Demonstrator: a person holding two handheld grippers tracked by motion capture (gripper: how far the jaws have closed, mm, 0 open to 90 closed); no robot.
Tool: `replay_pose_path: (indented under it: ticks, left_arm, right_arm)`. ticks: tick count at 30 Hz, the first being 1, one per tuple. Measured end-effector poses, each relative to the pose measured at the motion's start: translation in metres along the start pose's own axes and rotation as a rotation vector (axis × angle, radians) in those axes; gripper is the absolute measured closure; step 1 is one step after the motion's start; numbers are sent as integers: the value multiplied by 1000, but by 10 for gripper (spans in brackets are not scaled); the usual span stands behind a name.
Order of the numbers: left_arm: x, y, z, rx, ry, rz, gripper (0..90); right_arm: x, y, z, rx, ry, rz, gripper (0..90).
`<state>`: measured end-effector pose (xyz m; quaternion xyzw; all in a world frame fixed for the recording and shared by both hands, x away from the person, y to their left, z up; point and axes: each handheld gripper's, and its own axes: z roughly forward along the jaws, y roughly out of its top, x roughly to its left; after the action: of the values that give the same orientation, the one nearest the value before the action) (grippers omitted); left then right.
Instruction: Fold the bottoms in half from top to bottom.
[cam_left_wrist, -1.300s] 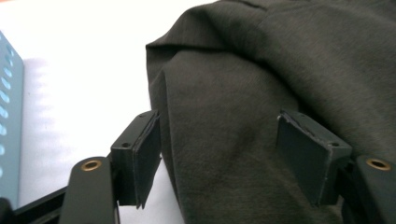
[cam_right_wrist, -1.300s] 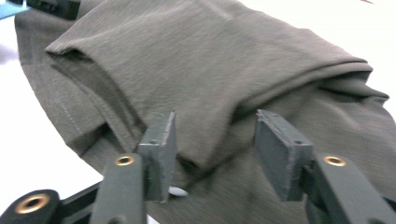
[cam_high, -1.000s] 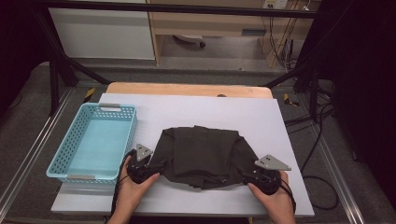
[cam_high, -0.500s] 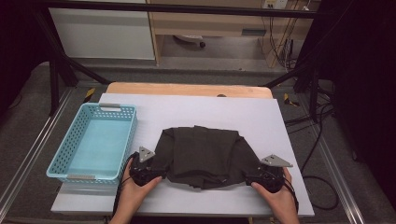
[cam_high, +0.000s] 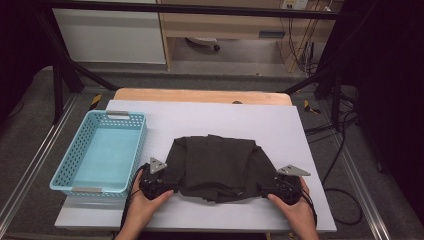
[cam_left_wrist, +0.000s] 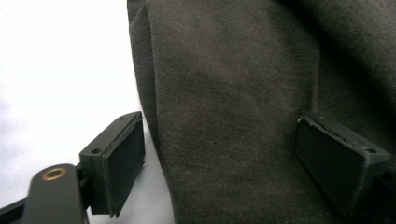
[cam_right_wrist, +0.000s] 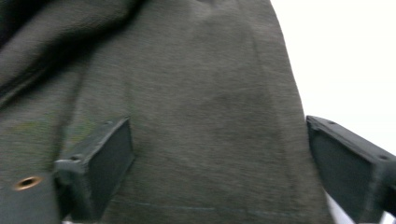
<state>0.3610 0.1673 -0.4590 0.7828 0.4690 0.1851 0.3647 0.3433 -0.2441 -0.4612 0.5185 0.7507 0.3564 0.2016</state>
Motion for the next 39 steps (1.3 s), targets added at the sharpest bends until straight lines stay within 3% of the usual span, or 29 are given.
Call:
replay_pose_path:
  ticks: [2, 3, 4, 6, 7, 8, 9, 10, 11, 12, 13, 14, 16, 20, 28, 34, 39]
  left_arm:
    - [-1, 0, -1, -1, -6, 4, 182]
    - [-1, 0, -1, -2, -8, 10, 224]
    - [-1, 0, -1, -2, -14, 13, 224]
    - [-3, 0, -3, -1, -37, 21, 332]
    - [-3, 0, -3, -1, -37, 21, 374]
    - [-5, 0, -4, -2, -63, 24, 425]
    - [-5, 0, -4, -2, -63, 24, 475]
    - [-6, 0, -5, 2, -75, 30, 475]
    - [-7, 0, -5, -2, -76, 39, 531]
    - [-9, 0, -5, 2, -89, 37, 618]
    - [-10, 0, -5, 5, -103, 36, 618]
    - [-11, 0, -6, 7, -112, 37, 680]
    - [-11, 0, -6, 10, -123, 32, 743]
    - [-13, 0, -7, 19, -134, 33, 769]
    - [-19, -1, -10, 33, -137, 68, 778]
    - [-24, -1, -14, 61, -171, 90, 777]
    - [-28, -5, -19, 71, -193, 104, 777]
  right_arm:
    - [2, 0, 0, -1, -2, -8, 135]
    - [7, 0, 0, -5, 0, -24, 216]
    - [7, 0, 0, -5, 0, -24, 216]
    - [12, 1, -1, -11, 23, -41, 372]
    - [14, 1, -1, -14, 36, -47, 420]
    - [15, 0, -2, -15, 45, -53, 465]
    - [15, 0, -2, -15, 45, -53, 465]
    - [16, 0, -2, -17, 53, -57, 516]
    - [17, 1, -2, -15, 62, -65, 569]
    - [20, 1, -2, -13, 81, -73, 678]
    - [20, 1, -2, -13, 81, -73, 678]
    - [23, 2, -2, -10, 90, -89, 733]
    - [25, 2, -2, -10, 84, -115, 765]
    - [27, 4, -2, -9, 67, -147, 807]
    - [24, 7, 1, -5, 80, -140, 818]
    - [17, 13, 5, 9, 103, -136, 819]
    - [13, 24, 13, 26, 96, -162, 821]
